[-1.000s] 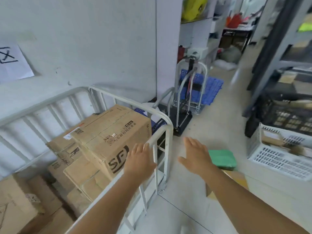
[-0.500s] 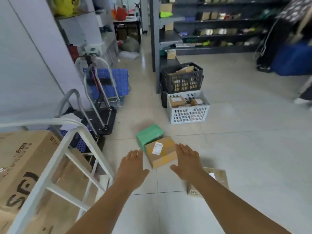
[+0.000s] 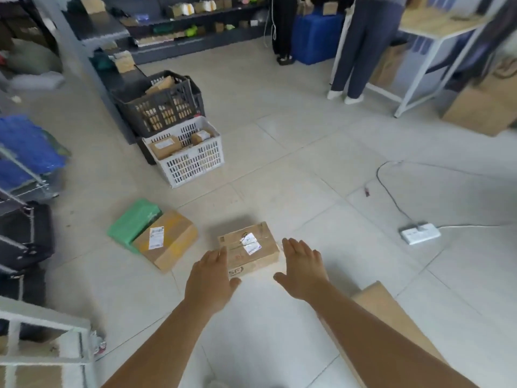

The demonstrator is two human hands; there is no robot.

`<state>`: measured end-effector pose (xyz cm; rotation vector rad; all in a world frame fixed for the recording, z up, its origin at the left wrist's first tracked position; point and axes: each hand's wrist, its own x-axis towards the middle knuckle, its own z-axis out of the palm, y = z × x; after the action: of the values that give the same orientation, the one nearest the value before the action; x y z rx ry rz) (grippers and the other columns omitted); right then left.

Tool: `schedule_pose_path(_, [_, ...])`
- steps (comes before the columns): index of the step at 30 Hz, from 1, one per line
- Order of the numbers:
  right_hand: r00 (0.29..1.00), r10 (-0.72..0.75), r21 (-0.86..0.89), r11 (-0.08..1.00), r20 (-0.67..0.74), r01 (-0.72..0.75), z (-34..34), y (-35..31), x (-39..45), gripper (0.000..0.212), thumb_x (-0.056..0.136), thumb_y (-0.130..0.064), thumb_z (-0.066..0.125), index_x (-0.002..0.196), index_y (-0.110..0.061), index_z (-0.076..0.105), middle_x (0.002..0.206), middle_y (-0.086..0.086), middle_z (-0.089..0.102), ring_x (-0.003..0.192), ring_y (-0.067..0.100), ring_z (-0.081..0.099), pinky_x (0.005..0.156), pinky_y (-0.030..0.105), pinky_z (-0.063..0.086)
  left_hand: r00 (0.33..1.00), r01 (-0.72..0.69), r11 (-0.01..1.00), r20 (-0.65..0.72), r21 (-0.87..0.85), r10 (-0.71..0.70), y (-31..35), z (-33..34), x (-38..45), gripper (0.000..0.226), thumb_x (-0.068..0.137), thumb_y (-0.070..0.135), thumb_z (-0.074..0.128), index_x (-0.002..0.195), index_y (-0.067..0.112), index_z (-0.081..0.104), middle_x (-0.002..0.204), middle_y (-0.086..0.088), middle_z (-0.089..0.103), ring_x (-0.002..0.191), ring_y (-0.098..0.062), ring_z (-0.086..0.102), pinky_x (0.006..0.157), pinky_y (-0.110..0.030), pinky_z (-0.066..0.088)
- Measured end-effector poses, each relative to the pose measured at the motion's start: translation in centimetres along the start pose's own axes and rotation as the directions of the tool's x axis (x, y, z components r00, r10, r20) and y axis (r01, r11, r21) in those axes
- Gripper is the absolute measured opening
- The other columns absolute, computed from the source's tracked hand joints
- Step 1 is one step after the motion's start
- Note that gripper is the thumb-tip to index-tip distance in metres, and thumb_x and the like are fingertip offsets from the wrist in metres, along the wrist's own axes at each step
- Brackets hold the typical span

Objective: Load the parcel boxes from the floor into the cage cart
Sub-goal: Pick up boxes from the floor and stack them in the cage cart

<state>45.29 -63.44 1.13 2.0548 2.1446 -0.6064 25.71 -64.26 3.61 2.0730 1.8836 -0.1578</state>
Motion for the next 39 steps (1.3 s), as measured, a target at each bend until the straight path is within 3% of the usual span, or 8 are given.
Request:
schedule_pose_path(5, [0.978, 0.207, 0.105, 0.973, 0.012, -0.207, 1.6, 6.9, -2.9, 0.08, 0.093, -0.046, 0.053, 0.155, -0.015, 0.012, 0.157, -0.002, 0.022, 0.145, 0.021, 0.019, 0.115, 0.039, 0.022, 0.982, -0.164, 0.986, 0.098, 0.025, 0.161, 6.4, 2.8, 2.0, 0.073, 0.095, 0.046, 0.05, 0.152, 0.012, 0.019, 0.151, -0.003, 0.033, 0.137, -0.021, 0.034, 0.109, -0.03, 0.031])
schedule_pose_path(8, [0.933, 0.359, 0.173, 0.917, 0.036, -0.36, 2.8, 10.8, -4.7, 0.082, 0.093, -0.046, 0.053, 0.156, -0.016, 0.01, 0.161, -0.001, 0.016, 0.149, 0.021, 0.012, 0.117, 0.037, 0.015, 0.945, -0.297, 0.953, 0.159, 0.061, 0.284, 10.0, 4.6, 3.8, 0.073, 0.095, 0.046, 0.049, 0.152, 0.012, 0.017, 0.15, -0.004, 0.035, 0.138, -0.021, 0.034, 0.11, -0.03, 0.03])
schedule_pose_path(18, [0.66, 0.735, 0.323, 0.593, 0.158, -0.737, 9.9, 20.3, -10.2, 0.082, 0.095, -0.049, 0.051, 0.156, -0.016, 0.007, 0.162, -0.001, 0.013, 0.15, 0.02, 0.011, 0.119, 0.039, 0.016, 0.768, -0.588, 0.805, 0.367, 0.079, 0.525, 19.7, 13.0, 9.4, 0.072, 0.098, 0.04, 0.045, 0.154, 0.014, 0.009, 0.157, -0.004, 0.024, 0.143, -0.02, 0.024, 0.113, -0.03, 0.022])
schedule_pose_path(26, [0.461, 0.842, 0.381, 0.343, 0.28, -0.858, 19.2, 27.6, -12.5, 0.084, 0.095, -0.05, 0.049, 0.156, -0.015, 0.003, 0.163, 0.001, 0.012, 0.15, 0.022, 0.012, 0.118, 0.038, 0.019, 0.705, -0.64, 0.755, 0.502, 0.146, 0.501, 24.8, 22.6, 13.2, 0.073, 0.098, 0.04, 0.044, 0.155, 0.018, 0.004, 0.158, -0.002, 0.023, 0.142, -0.021, 0.026, 0.111, -0.032, 0.028])
schedule_pose_path(33, [0.37, 0.862, 0.443, 0.197, 0.347, -0.875, 29.5, 34.9, -10.9, 0.087, 0.092, -0.048, 0.055, 0.156, -0.015, 0.006, 0.161, 0.001, 0.018, 0.147, 0.023, 0.021, 0.116, 0.04, 0.025, 0.711, -0.623, 0.753, 0.554, 0.212, 0.433, 28.1, 33.3, 19.0, 0.073, 0.098, 0.042, 0.043, 0.155, 0.019, 0.004, 0.158, -0.002, 0.023, 0.143, -0.021, 0.026, 0.112, -0.033, 0.028])
schedule_pose_path(39, [0.277, 0.852, 0.505, 0.017, 0.444, -0.863, 38.6, 40.5, -8.9, 0.09, 0.089, -0.047, 0.062, 0.154, -0.009, 0.013, 0.157, 0.01, 0.027, 0.142, 0.031, 0.03, 0.112, 0.042, 0.03, 0.709, -0.553, 0.823, 0.591, 0.13, 0.383, 31.3, 42.8, 23.0, 0.08, 0.095, 0.048, 0.048, 0.155, 0.022, 0.003, 0.159, -0.001, 0.021, 0.143, -0.022, 0.028, 0.107, -0.04, 0.035])
